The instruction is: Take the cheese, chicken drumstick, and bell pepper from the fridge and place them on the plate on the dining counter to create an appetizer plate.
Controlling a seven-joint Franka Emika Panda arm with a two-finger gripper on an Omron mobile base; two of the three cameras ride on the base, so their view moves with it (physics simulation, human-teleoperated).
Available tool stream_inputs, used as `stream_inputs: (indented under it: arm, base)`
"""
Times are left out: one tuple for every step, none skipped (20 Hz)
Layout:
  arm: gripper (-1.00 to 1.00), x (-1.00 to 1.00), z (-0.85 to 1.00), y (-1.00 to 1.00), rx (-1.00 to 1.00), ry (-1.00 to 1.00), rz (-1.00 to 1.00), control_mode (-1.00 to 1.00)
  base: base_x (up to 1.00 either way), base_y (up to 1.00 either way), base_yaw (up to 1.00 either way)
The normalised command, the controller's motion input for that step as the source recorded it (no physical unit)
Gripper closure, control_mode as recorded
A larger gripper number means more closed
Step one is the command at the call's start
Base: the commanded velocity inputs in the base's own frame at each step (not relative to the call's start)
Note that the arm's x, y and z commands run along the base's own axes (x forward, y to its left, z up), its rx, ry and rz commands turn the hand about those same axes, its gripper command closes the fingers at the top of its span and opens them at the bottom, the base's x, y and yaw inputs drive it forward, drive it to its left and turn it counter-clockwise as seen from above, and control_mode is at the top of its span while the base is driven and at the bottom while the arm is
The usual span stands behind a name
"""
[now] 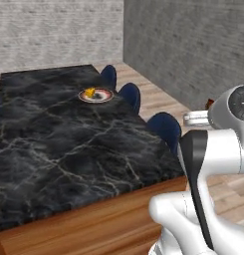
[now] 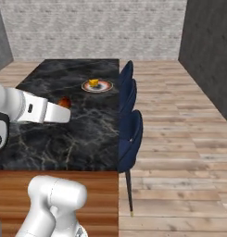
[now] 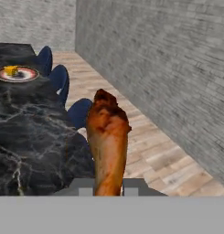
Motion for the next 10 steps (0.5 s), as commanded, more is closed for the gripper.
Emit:
stream_inputs:
  arm:
    - [1.0, 0.0, 0.0, 0.0, 0.0, 0.0, 0.0, 1.0]
    - [1.0, 0.0, 0.0, 0.0, 0.0, 0.0, 0.0, 1.0]
    - [1.0, 0.0, 0.0, 0.0, 0.0, 0.0, 0.0, 1.0]
    - [1.0, 0.0, 0.0, 0.0, 0.0, 0.0, 0.0, 1.0]
    - [1.0, 0.0, 0.0, 0.0, 0.0, 0.0, 0.0, 1.0]
    - [1.0, 0.0, 0.0, 0.0, 0.0, 0.0, 0.0, 1.0]
    - [1.0, 0.0, 0.0, 0.0, 0.0, 0.0, 0.0, 1.0]
    - [1.0, 0.0, 0.0, 0.0, 0.0, 0.0, 0.0, 1.0]
    - [1.0, 0.0, 0.0, 0.0, 0.0, 0.0, 0.0, 1.0]
    - [1.0, 0.0, 0.0, 0.0, 0.0, 0.0, 0.0, 1.0]
  base:
    - [0.0, -1.0, 0.0]
    - [0.0, -1.0, 0.0]
    - [0.0, -1.0, 0.0]
    - [0.0, -1.0, 0.01]
    - [0.07, -1.0, 0.07]
    - [0.16, -1.0, 0.1]
    - [0.2, -1.0, 0.14]
    - [0.23, -1.0, 0.16]
    - [0.24, -1.0, 0.18]
    - [0.27, -1.0, 0.24]
